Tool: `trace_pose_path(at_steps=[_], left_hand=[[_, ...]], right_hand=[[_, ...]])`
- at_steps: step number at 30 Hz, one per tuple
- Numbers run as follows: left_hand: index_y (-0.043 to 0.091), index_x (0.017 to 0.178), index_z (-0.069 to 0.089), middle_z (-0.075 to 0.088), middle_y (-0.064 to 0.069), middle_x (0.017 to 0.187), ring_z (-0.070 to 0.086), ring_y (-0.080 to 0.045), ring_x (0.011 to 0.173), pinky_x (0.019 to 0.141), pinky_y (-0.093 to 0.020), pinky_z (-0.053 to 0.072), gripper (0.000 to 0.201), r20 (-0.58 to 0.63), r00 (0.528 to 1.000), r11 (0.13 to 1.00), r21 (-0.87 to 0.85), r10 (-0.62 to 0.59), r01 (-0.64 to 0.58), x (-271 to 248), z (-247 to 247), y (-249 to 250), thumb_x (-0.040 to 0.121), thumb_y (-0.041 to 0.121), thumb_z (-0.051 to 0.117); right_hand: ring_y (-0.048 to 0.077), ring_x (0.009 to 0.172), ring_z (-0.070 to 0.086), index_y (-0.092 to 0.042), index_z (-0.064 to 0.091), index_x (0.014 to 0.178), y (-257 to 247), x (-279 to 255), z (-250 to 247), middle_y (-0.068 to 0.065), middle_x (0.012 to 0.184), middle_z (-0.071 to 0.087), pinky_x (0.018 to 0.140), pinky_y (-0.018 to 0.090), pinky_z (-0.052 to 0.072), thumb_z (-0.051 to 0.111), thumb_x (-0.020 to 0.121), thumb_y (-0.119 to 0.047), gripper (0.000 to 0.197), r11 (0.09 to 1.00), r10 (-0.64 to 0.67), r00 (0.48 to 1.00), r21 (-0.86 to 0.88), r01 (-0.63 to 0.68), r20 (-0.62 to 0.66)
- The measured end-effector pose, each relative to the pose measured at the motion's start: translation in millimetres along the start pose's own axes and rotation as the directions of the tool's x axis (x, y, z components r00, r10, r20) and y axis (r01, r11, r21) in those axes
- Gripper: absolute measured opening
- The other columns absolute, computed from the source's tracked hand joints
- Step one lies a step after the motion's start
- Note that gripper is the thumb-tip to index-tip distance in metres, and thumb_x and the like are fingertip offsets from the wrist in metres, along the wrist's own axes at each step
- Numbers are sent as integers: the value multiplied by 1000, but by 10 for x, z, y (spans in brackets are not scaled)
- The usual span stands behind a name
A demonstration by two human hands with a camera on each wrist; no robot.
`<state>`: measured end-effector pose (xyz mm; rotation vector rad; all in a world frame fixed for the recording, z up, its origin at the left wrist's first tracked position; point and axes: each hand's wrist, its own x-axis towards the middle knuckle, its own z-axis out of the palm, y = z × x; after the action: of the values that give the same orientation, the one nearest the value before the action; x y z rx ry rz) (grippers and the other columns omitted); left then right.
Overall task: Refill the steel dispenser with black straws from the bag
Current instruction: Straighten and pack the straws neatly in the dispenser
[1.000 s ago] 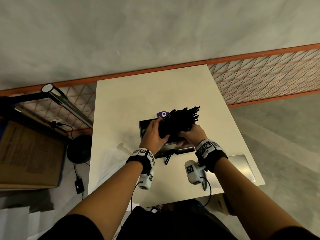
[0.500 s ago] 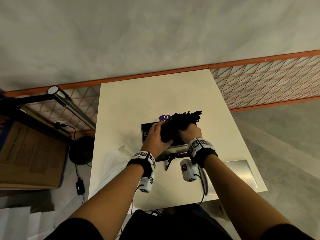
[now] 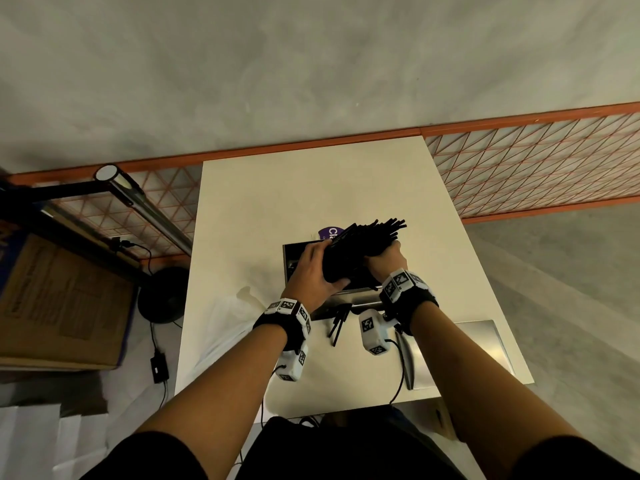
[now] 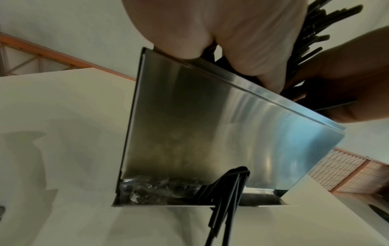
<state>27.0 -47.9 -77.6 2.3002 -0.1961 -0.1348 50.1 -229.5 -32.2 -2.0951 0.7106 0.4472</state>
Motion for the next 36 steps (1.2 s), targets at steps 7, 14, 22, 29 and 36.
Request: trace_pose_path(at_steps=[7,14,22,29,36], left_hand=[[17,146,43,41,-2,145,52,-25,130,104,-38,48,88,2,1000,1000,-14,-14,14,-5,-19,32,73,34,89],[18,147,40,38,-2,146,51,-25,131,103,-38,48,90,3,1000,1000,-2,-30,30,-7,-19,55,74,34,90],[20,147,40,38,1,146,52,-24,130,102,-41,51,90,12,999,999,12,-42,42,-8,-26,58,73,38,89],[18,147,40,38,-2,145,52,-26,130,101,-45,52,92,9,999,999,11,-34,34,3,-25,44,72,38,89],[19,147,39,38,0,145,52,-25,130,102,-45,52,94,5,1000,1000,-12,-28,28,4,-16,27,71,39,90]], right_hand=[[44,116,56,0,35,132,-12,15,66,27,129,55,81,37,42,59,92,-28,54,1000,14,1000,10,-14,-5],[35,121,54,-5,55,132,-129,13,0,18,133,57,89,33,42,49,100,-24,38,962,-169,957,-172,212,234],[35,130,46,3,48,137,-258,-141,-127,22,143,49,98,33,34,38,104,-11,37,931,-193,941,-251,264,277],[37,121,54,0,55,130,-215,-179,-72,23,133,56,90,34,44,50,98,-18,38,984,-109,984,-129,127,141],[36,108,62,-7,66,113,-156,-225,-85,17,114,68,75,26,38,62,89,-24,30,993,-107,993,40,108,-40]])
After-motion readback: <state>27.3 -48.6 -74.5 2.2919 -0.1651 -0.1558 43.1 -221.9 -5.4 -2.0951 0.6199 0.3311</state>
